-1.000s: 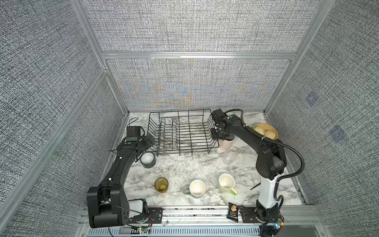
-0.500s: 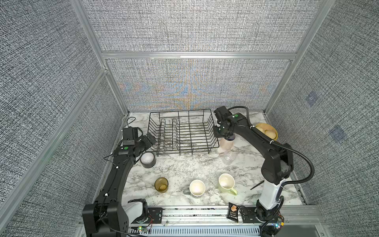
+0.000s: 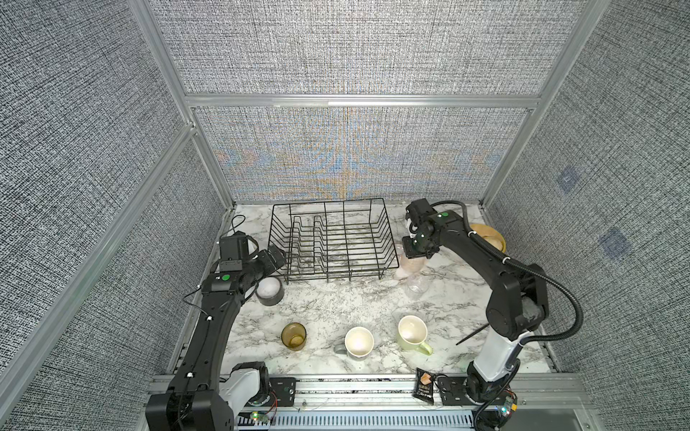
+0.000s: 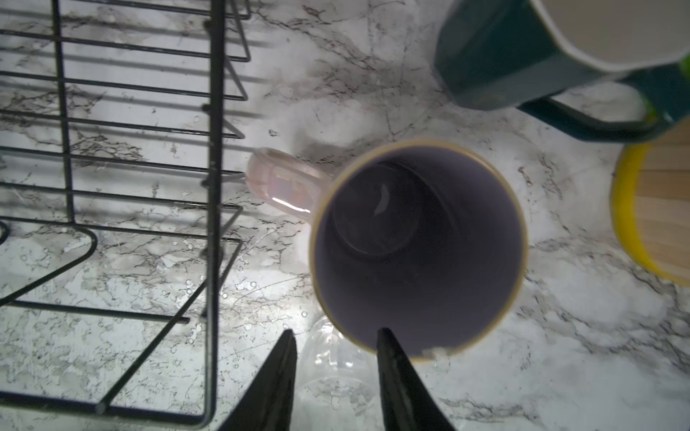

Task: Load cups into a dish rack
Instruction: Place the dish rack at the top-center of the table, then pick up the cup from the middle-right of the table.

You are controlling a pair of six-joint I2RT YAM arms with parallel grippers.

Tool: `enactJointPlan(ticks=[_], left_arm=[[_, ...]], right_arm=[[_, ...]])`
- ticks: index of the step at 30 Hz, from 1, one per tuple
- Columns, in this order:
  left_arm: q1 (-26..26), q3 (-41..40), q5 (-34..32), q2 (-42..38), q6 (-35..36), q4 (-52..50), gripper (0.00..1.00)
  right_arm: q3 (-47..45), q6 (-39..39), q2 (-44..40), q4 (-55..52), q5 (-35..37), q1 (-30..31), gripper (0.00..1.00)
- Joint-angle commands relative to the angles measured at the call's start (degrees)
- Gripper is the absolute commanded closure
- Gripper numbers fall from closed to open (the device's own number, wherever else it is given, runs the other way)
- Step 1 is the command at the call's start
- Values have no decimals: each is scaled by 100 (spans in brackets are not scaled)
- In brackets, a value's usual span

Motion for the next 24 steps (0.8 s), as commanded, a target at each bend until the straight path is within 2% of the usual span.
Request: enactJointPlan(ticks=[1, 9, 14, 21, 24], left_arm=[[0, -26, 109, 36, 75, 104, 1], [0, -90, 265, 103, 155, 55, 1], [4, -8, 341, 43, 221, -113, 1], [0, 55, 296, -40, 295, -159, 1], [0, -49, 403, -74, 159, 66, 1]], right_arm=[[250, -440, 216, -186, -329, -14, 61], [558, -486, 788, -435, -241, -52, 62], [224, -443, 689, -481, -264, -71, 67], [-89, -433, 643, -473, -70, -88, 70], [-49, -410, 656, -440, 8, -88, 75]])
